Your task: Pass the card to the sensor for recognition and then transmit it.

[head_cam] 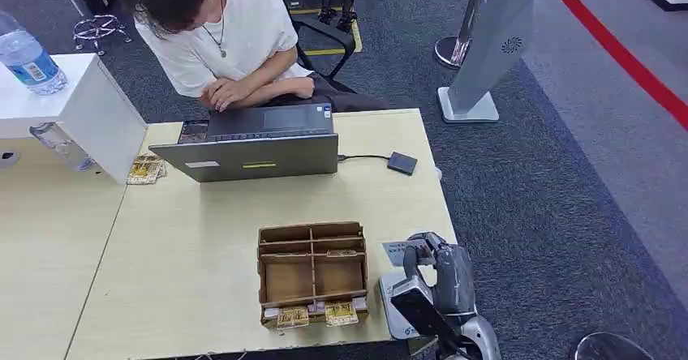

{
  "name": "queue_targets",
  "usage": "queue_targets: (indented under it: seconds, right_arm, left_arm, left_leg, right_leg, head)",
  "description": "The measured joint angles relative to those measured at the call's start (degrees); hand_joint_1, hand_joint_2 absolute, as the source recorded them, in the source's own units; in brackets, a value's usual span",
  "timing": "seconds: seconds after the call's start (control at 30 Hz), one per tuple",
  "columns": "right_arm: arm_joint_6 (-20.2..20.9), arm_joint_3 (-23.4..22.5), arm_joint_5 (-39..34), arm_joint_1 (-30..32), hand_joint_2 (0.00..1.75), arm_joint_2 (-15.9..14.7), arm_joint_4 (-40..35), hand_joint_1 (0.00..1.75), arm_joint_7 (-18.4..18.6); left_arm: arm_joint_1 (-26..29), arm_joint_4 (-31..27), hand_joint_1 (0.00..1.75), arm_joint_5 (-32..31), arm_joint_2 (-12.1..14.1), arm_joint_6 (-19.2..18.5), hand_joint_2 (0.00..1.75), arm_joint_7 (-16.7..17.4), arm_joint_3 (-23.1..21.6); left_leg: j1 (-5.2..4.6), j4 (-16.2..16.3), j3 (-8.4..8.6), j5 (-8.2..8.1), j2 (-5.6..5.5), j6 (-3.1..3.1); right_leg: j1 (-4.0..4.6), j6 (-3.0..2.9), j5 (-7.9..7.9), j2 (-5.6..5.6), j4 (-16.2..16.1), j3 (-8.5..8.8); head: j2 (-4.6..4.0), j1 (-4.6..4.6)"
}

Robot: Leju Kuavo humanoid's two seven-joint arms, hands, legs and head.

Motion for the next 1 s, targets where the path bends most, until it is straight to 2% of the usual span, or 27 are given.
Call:
queue_targets:
  seconds: [0.33, 1.0]
  right_arm:
    - [0.74, -1.44, -1.27, 0.3, 1.75, 0.0, 3.61, 1.75, -0.53]
    - [1.64, -3.76, -2.04, 1.39, 1.75, 0.0, 6.04, 1.75, -0.55]
  left_arm:
    - [0.02, 0.0, 0.0, 0.07, 0.42, 0.22, 0.0, 0.04, 0.02]
    - [0.04, 0.0, 0.0, 0.24, 0.5, 0.63, 0.0, 0.02, 0.13]
  left_leg:
    - [0.0, 0.0, 0.0, 0.0, 0.0, 0.0]
    - [0.0, 0.0, -0.01, 0.0, 0.0, 0.0]
  right_leg:
    - [0.0, 0.0, 0.0, 0.0, 0.0, 0.0]
    - [0.0, 0.0, 0.0, 0.0, 0.0, -0.01]
  head:
    - [0.0, 0.02]
    - [0.0, 0.0]
